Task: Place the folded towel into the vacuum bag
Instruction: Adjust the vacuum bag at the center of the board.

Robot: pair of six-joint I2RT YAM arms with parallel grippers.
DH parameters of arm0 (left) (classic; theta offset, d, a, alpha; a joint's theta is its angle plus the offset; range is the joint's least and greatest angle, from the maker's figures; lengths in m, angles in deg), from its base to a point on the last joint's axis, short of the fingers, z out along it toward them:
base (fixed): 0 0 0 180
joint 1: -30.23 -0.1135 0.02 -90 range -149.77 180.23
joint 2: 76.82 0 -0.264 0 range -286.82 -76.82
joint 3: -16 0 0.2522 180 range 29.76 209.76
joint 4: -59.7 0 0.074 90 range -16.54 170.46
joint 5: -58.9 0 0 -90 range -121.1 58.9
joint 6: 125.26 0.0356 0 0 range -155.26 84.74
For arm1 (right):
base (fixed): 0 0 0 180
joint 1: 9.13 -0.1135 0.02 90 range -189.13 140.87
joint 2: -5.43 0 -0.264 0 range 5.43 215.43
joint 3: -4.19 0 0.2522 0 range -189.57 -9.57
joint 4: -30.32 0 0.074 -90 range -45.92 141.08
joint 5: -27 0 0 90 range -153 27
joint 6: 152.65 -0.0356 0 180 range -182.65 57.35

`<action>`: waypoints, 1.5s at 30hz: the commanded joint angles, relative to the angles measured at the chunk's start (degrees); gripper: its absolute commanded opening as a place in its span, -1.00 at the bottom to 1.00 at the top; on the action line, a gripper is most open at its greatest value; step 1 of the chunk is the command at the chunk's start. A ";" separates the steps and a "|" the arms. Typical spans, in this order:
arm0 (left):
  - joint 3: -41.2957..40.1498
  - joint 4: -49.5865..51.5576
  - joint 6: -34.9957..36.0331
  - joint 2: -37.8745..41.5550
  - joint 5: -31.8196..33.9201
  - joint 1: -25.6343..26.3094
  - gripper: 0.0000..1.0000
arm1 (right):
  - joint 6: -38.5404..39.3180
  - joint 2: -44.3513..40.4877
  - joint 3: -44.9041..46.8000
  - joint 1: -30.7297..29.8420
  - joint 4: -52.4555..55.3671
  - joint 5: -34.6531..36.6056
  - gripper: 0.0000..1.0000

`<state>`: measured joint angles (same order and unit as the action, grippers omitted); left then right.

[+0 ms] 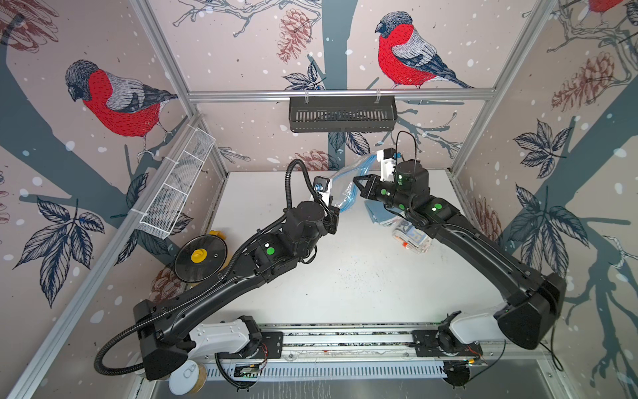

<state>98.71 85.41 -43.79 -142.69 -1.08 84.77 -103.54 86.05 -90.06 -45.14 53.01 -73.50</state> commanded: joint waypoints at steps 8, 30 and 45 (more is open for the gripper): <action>-7.68 -13.65 7.08 7.13 0.73 -0.16 -1.00 | 6.25 1.49 -9.36 -3.82 2.62 7.86 -0.98; -0.29 -10.93 13.40 2.26 -1.10 -0.14 -1.00 | 3.41 -5.42 9.19 -4.53 -6.48 12.71 -0.97; 1.55 -12.03 16.85 1.05 -1.22 -0.14 -1.00 | 2.94 -4.01 11.09 -3.01 -8.01 10.50 -0.97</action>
<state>99.45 78.04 -29.35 -141.79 -2.52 84.77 -100.24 81.55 -78.76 -48.11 46.52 -62.88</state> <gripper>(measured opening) 0.049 0.050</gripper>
